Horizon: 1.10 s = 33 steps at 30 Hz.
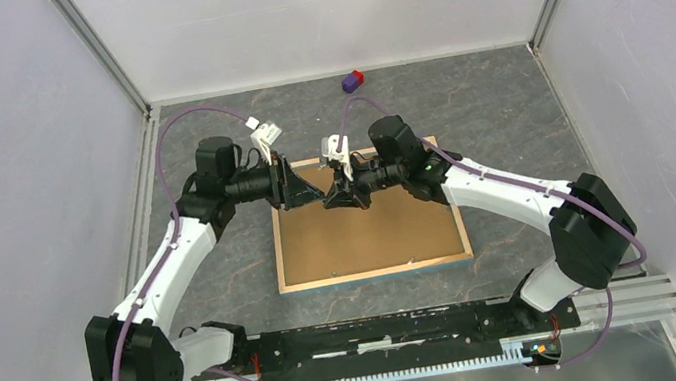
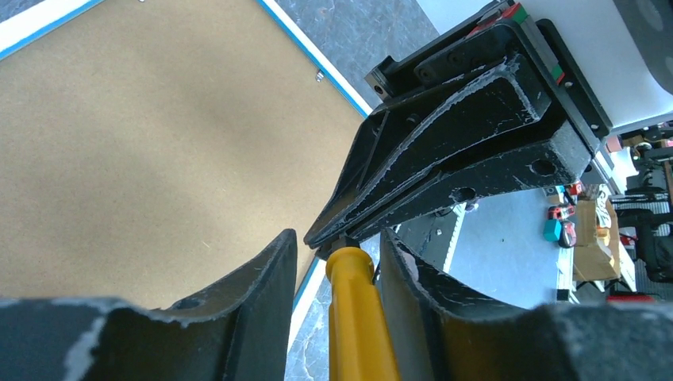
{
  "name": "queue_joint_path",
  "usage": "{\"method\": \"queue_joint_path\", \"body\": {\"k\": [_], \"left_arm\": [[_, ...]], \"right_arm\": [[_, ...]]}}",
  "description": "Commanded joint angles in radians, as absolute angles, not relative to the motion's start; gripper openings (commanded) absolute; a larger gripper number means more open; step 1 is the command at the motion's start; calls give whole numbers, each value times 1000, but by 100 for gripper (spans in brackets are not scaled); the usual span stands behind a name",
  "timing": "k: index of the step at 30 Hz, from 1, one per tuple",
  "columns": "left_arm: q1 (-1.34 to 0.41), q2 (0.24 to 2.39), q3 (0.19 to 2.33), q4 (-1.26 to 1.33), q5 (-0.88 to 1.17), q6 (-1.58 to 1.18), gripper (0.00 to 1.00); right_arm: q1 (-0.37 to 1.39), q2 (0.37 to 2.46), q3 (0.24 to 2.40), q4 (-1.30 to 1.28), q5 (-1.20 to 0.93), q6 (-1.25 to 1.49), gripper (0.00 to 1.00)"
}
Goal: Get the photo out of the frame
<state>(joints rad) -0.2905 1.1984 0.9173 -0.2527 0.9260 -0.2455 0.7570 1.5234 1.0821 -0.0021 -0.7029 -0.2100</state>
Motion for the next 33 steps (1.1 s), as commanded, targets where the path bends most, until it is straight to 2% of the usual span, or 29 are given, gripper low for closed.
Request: {"method": "queue_joint_path", "body": {"k": [1,5,6,7,8,9,10,14,16,19,28,33], "left_arm": [[-311,1216,951,-253,958,-251,43],[-316,1222,953,-247,967,-249,18],[-316,1223,953,-241,969,-252,12],[-315,1226,953,-236,967,-255,6],[-315,1227,955,-233,954,-253,2],[-314,1228,958,-232,922,-245,2],[-312,1229,965,-238,885,-220,2],[-311,1239,991,-249,653,-83,2],[-311,1277,1001,-235,526,-33,2],[-311,1359,1019,-215,444,30,2],[-319,1560,1119,-184,355,76,2],[-322,1622,1158,-164,334,94,2]], "right_arm": [[762,1528,1087,22,-722,-224,0],[761,1529,1092,9,-724,-228,0],[759,1528,1094,3,-720,-230,6],[752,1529,1094,2,-719,-232,18],[742,1527,1097,-18,-719,-235,34],[732,1526,1102,-46,-713,-244,48],[719,1523,1103,-69,-708,-257,57],[665,1488,1063,-173,-643,-372,69],[653,1473,1034,-235,-557,-437,71],[601,1457,978,-257,-512,-446,72],[314,1489,937,-204,-487,-330,71],[224,1539,923,-152,-425,-229,70]]}}
